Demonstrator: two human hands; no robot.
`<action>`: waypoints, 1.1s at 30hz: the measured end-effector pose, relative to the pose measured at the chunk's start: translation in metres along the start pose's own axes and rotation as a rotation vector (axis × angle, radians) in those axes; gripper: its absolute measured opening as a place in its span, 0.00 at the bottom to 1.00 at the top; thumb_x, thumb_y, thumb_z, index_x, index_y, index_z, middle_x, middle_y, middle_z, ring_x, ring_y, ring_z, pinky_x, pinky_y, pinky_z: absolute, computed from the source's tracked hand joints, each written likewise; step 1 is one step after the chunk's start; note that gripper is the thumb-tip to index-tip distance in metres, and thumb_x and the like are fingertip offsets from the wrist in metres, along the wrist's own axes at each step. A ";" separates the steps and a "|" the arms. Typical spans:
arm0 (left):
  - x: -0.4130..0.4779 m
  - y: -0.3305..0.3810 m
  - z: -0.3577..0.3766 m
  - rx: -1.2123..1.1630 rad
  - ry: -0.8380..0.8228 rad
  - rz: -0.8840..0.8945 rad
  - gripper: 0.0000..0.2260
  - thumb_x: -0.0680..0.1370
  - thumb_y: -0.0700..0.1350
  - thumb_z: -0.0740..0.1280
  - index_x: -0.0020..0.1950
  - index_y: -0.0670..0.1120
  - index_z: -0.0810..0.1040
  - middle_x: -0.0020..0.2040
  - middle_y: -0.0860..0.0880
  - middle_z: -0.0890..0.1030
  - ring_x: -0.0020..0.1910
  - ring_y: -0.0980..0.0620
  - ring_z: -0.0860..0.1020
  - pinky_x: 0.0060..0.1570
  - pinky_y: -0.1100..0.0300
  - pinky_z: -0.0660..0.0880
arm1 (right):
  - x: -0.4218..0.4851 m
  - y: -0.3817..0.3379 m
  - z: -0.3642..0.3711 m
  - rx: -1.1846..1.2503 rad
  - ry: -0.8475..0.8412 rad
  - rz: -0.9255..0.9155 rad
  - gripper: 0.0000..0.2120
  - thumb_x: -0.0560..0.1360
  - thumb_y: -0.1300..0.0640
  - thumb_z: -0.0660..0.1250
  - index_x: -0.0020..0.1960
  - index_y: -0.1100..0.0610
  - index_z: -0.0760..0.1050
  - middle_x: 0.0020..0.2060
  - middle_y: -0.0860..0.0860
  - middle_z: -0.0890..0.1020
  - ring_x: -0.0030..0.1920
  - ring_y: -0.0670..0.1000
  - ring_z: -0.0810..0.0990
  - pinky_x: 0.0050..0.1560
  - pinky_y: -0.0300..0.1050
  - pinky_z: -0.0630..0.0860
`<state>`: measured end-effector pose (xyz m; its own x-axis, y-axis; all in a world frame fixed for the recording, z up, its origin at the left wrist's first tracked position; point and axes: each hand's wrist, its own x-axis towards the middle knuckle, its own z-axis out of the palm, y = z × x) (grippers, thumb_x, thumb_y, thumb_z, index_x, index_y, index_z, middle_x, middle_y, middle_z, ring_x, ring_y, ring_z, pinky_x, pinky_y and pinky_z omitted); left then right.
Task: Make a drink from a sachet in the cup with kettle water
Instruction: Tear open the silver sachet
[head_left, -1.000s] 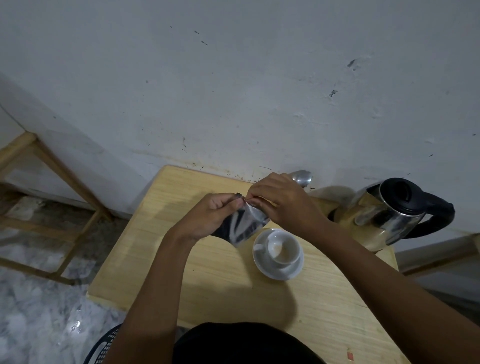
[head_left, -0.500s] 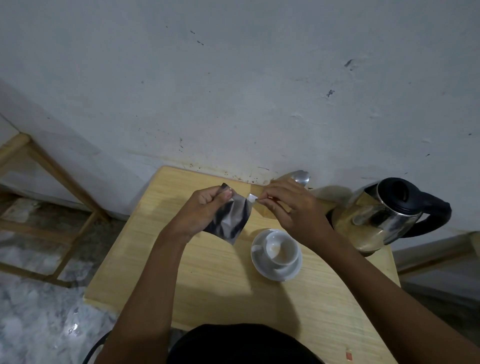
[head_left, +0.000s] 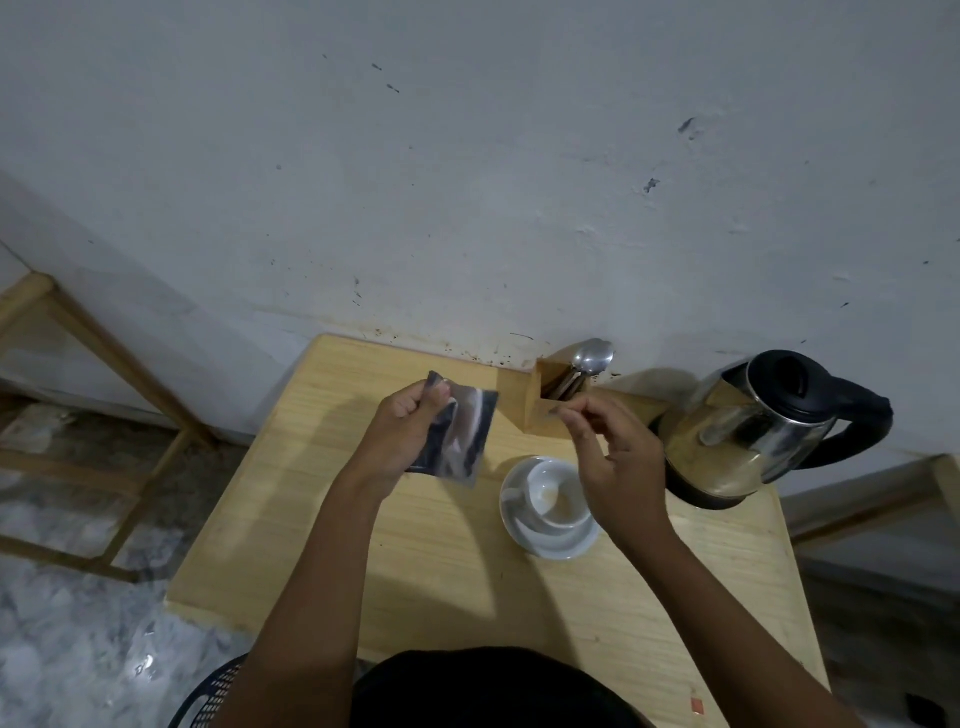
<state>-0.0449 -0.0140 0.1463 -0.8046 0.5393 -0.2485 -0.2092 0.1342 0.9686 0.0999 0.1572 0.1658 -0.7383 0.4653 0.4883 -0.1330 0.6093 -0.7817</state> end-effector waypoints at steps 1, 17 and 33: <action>0.001 -0.001 -0.002 0.005 0.041 -0.011 0.12 0.80 0.51 0.61 0.51 0.48 0.83 0.45 0.48 0.85 0.45 0.51 0.83 0.44 0.58 0.78 | -0.002 0.000 -0.004 0.018 0.040 0.033 0.05 0.77 0.59 0.68 0.47 0.49 0.78 0.42 0.35 0.80 0.45 0.39 0.79 0.45 0.31 0.73; -0.017 -0.020 -0.019 0.135 0.060 -0.060 0.11 0.79 0.55 0.62 0.48 0.52 0.81 0.48 0.40 0.83 0.51 0.38 0.81 0.55 0.40 0.78 | 0.005 0.040 0.049 -0.252 -0.353 0.416 0.06 0.78 0.54 0.67 0.51 0.50 0.83 0.42 0.41 0.83 0.42 0.41 0.80 0.43 0.38 0.77; -0.024 -0.032 -0.024 0.081 0.145 -0.040 0.12 0.79 0.53 0.62 0.47 0.48 0.80 0.41 0.46 0.83 0.44 0.53 0.80 0.48 0.53 0.77 | 0.025 0.067 0.112 -0.358 -0.652 0.473 0.14 0.80 0.56 0.60 0.42 0.55 0.82 0.38 0.50 0.82 0.39 0.50 0.78 0.42 0.46 0.76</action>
<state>-0.0318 -0.0514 0.1217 -0.8694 0.4072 -0.2797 -0.2022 0.2233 0.9535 -0.0014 0.1382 0.0822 -0.9085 0.3275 -0.2595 0.4166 0.6613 -0.6239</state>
